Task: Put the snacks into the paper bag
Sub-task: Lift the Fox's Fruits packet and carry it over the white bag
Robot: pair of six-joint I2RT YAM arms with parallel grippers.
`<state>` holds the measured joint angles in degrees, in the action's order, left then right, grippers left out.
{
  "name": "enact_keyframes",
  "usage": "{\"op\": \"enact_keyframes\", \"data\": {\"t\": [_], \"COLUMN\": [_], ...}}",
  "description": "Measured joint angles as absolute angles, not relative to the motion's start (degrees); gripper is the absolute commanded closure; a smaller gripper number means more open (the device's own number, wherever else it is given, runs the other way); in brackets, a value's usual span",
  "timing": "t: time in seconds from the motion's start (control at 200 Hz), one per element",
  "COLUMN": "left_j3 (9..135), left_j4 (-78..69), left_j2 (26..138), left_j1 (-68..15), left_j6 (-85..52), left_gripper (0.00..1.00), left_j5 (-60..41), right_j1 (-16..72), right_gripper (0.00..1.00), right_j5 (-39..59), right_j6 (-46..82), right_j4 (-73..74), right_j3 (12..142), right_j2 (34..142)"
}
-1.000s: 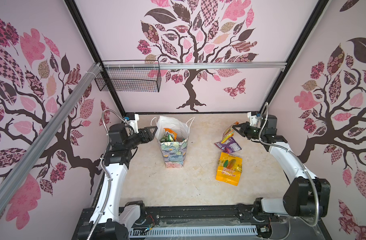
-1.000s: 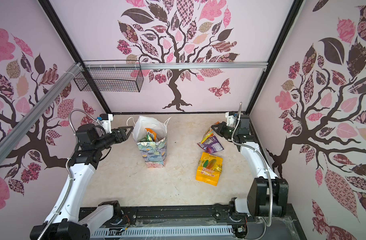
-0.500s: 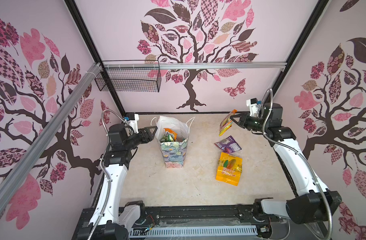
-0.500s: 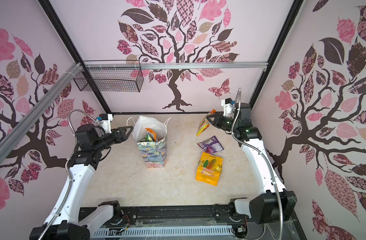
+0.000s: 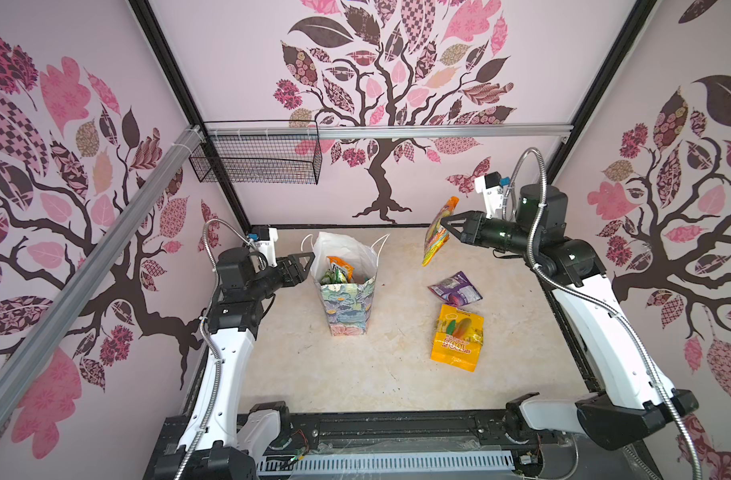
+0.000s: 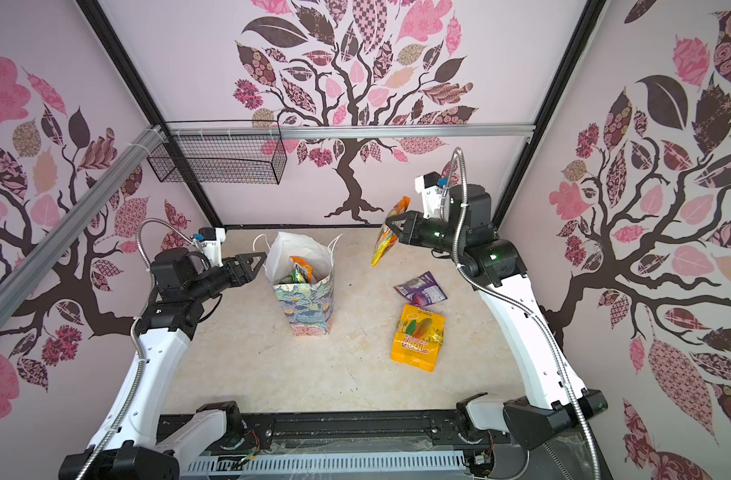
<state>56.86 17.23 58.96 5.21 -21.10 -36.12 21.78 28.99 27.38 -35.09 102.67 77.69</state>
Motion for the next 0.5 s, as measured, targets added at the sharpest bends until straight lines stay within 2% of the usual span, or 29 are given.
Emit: {"op": "enact_keyframes", "data": {"t": [0.05, 0.115, 0.15, 0.5], "left_j3": [56.86, 56.86, 56.86, 56.86], "left_j4": [17.23, 17.26, 17.26, 16.8], "left_j2": [58.96, 58.92, 58.87, 58.74], "left_j1": [5.21, 5.21, 5.21, 5.13], "left_j6": [-21.08, -21.26, -21.17, -21.02], "left_gripper": [0.35, 0.48, 0.5, 0.5], "left_j5": [-36.12, -36.14, -36.18, -36.71], "right_j1": [23.33, 24.91, 25.65, 33.56], "right_gripper": [1.0, 1.0, 1.0, 1.0], "right_j5": [28.27, 27.57, 27.16, 24.1], "right_j6": [26.52, 25.63, 25.3, 23.53], "right_j4": [-36.36, -37.95, -38.79, -44.47], "right_j3": [106.21, 109.95, 111.59, 121.99], "right_j2": [79.07, 80.68, 81.54, 88.73]}}
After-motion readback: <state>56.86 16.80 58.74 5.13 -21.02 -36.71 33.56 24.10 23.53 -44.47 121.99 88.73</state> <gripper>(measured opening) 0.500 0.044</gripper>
